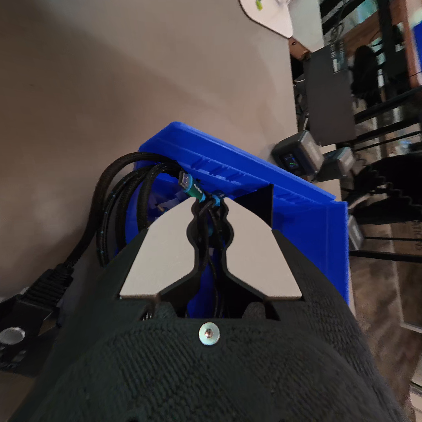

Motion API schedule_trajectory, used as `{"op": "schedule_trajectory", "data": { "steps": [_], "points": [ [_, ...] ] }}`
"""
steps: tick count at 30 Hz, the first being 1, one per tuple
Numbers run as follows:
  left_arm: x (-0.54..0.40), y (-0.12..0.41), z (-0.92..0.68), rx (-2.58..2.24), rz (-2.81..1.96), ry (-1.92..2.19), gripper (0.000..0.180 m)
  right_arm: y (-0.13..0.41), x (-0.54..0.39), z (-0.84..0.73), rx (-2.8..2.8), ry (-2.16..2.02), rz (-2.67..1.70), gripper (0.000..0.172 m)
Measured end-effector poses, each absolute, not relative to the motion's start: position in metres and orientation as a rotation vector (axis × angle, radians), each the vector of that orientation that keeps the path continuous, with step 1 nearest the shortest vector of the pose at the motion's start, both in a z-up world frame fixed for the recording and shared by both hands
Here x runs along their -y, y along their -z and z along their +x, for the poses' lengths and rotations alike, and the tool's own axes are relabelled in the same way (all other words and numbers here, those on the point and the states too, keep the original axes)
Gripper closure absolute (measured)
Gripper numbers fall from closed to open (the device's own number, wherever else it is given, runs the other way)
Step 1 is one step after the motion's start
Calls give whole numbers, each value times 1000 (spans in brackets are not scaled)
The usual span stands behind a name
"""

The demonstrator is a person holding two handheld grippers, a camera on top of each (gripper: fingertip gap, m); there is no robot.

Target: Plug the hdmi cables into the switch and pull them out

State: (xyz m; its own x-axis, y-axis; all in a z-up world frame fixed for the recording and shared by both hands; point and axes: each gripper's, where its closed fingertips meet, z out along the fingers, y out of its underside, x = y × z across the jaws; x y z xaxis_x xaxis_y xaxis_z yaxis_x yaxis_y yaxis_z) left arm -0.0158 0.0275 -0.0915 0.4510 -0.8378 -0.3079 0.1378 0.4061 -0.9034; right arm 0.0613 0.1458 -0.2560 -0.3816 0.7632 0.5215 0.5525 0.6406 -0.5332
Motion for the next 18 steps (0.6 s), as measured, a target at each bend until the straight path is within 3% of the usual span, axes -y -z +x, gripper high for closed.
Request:
{"op": "schedule_trajectory", "data": {
  "steps": [18],
  "points": [
    [-29, 96, -11, -909, -968, 736, 167, 282, -147, 47, 2337, 9, -747, 150]
  ]
}}
